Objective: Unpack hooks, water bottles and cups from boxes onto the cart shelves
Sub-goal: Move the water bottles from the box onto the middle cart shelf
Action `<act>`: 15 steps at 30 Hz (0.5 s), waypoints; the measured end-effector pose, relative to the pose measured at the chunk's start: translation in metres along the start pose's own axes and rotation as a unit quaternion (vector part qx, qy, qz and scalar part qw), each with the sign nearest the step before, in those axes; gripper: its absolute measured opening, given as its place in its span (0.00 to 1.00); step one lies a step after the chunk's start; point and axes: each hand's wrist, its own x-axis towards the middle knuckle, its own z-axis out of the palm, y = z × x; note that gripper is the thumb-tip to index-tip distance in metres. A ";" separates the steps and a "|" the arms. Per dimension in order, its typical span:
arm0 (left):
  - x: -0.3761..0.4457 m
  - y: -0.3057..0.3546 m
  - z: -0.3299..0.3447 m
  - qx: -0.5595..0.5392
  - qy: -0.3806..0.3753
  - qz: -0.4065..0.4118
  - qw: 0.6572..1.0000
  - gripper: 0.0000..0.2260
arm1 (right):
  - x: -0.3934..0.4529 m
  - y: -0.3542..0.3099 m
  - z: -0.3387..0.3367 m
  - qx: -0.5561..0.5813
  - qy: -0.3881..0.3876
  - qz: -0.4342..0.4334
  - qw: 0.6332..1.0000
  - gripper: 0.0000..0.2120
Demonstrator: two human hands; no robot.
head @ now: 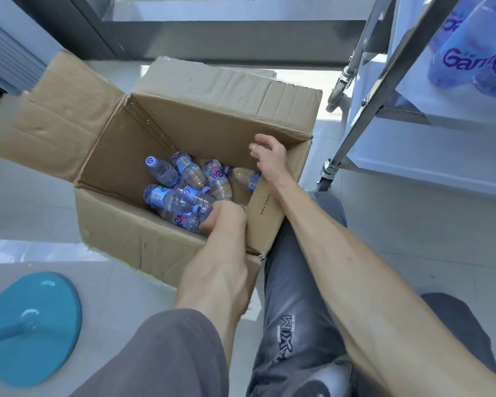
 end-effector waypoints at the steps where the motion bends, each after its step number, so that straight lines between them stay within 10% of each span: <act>1: 0.004 -0.002 -0.004 -0.115 0.037 -0.058 0.991 0.14 | -0.003 -0.005 -0.007 -0.004 -0.001 -0.010 1.000 0.16; 8: -0.065 0.031 -0.035 -0.200 0.127 0.174 0.956 0.16 | -0.033 -0.051 -0.055 -0.029 -0.005 -0.094 0.995 0.16; 15: -0.156 0.096 -0.072 -0.261 0.018 0.520 0.813 0.13 | -0.084 -0.106 -0.112 -0.147 -0.108 -0.234 0.955 0.33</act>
